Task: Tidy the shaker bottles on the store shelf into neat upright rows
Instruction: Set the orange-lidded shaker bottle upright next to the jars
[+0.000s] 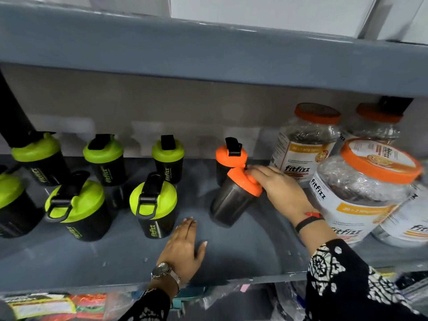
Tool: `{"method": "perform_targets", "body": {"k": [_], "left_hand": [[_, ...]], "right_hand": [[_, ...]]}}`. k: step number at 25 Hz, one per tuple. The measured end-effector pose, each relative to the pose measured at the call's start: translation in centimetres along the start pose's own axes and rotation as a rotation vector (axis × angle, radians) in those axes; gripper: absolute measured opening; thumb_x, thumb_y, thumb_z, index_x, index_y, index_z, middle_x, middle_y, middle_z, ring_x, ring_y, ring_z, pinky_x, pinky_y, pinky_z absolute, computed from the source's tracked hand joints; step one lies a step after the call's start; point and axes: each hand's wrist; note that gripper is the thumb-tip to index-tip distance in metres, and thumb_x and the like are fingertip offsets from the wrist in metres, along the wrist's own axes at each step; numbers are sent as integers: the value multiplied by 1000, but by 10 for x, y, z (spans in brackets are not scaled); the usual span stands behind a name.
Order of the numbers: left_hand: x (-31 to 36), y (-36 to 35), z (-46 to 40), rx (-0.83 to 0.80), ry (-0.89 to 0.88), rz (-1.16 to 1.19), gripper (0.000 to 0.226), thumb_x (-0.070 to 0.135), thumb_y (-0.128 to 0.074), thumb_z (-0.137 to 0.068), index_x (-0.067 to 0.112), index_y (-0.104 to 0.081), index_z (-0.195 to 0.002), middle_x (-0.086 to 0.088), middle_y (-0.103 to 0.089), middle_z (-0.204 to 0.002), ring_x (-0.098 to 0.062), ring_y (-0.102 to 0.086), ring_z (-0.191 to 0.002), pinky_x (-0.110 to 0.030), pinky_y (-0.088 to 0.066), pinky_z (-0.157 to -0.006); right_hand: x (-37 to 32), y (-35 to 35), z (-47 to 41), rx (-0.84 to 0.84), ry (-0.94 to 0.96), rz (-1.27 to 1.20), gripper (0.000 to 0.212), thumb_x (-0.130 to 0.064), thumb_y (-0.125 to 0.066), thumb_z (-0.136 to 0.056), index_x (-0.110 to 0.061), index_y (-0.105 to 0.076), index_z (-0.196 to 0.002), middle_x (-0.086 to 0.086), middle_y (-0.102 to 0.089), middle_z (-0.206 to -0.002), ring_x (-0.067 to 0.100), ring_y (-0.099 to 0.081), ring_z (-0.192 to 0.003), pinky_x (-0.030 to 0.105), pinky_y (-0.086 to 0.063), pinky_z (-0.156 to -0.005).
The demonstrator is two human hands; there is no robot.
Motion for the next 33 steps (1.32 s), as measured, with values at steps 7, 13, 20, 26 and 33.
{"method": "perform_targets", "body": {"k": [7,13,20,26,33], "left_hand": [[1,1,0,7,12,-11,59,39,-39,-75,-6,-62,-105,-22,-66,-107,-35,-63,-96,-48,-49,-76],[1,4,1,-27,30,-8,57,39,-39,-75,-4,-64,-101,-21,-67,-104,-35,-64,-93,-45,-51,-74],[1,1,1,-36,28,52,71,46,-28,-77,-6,-53,-119,-24,-54,-125,-38,-50,-114,-44,-35,-96],[2,2,1,-47,45,30,64,43,-33,-76,-5,-60,-109,-22,-62,-114,-37,-60,-102,-43,-41,-88],[1,1,2,5,17,27,60,40,-37,-76,-5,-61,-107,-23,-64,-110,-38,-61,-99,-47,-45,-83]], "right_hand": [[-31,2,16,46,368,354,43,-4,-37,-68,-17,-54,-104,-2,-71,-103,19,-59,-83,25,-54,-54],[-37,24,14,-118,288,244,61,10,-69,-57,-19,-59,-109,1,-63,-119,25,-60,-98,35,-56,-66],[-39,38,-13,-412,200,90,58,-6,-49,-88,-34,-36,-137,-12,-26,-153,17,-27,-134,36,-30,-103],[-51,30,-27,-319,30,108,50,-52,-54,-82,-18,-52,-120,6,-52,-123,26,-47,-116,36,-35,-93],[-78,11,-35,-157,-320,52,47,-47,-41,-92,-5,-48,-112,16,-64,-106,36,-60,-100,32,-34,-65]]}}
Point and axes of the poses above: each hand's wrist, its own z-axis away from the middle knuckle, its own y-axis out of the back of the hand, x = y × z
